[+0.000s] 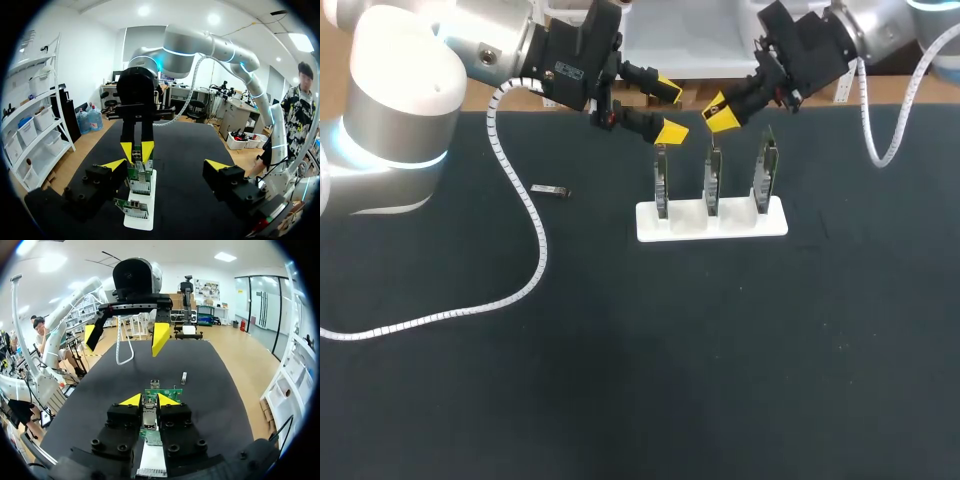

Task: Pick up the optical module with the left hand, and insert it into the network port with the right hand.

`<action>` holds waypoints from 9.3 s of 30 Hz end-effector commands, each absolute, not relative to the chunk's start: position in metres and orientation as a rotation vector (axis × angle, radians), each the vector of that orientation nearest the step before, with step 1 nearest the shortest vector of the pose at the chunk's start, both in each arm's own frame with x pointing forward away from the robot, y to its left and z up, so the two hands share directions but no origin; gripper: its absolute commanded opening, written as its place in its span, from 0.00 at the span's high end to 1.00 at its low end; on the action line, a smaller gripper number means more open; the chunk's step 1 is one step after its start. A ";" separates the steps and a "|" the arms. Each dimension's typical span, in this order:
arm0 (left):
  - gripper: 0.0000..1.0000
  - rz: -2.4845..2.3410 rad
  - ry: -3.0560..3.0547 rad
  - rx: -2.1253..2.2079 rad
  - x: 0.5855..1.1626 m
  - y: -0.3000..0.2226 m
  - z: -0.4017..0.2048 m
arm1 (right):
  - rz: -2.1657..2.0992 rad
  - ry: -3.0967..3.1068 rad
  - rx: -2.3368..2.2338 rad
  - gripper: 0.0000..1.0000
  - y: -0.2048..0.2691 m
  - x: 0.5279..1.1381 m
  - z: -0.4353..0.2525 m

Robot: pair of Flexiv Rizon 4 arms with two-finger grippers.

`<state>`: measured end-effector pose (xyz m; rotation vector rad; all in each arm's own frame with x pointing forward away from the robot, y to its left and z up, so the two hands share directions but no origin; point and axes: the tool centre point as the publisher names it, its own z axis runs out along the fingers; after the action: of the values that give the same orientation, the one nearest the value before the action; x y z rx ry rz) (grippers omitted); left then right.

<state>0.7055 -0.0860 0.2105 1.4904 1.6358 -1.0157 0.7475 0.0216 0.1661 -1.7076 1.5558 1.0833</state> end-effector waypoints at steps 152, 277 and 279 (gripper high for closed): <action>0.00 -1.012 1.643 1.490 0.705 -0.087 0.211 | 0.922 1.473 -1.636 1.00 0.016 0.739 0.180; 0.00 -1.012 1.643 1.490 0.705 -0.087 0.211 | 0.971 1.520 -1.670 0.00 0.019 0.745 0.155; 0.00 -1.012 1.643 1.490 0.705 -0.087 0.211 | 0.973 1.521 -1.669 0.00 0.020 0.745 0.157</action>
<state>0.7055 -0.0860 0.2105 1.4904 1.6358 -1.0156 0.7439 0.0198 0.1557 -1.6679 1.5209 0.9703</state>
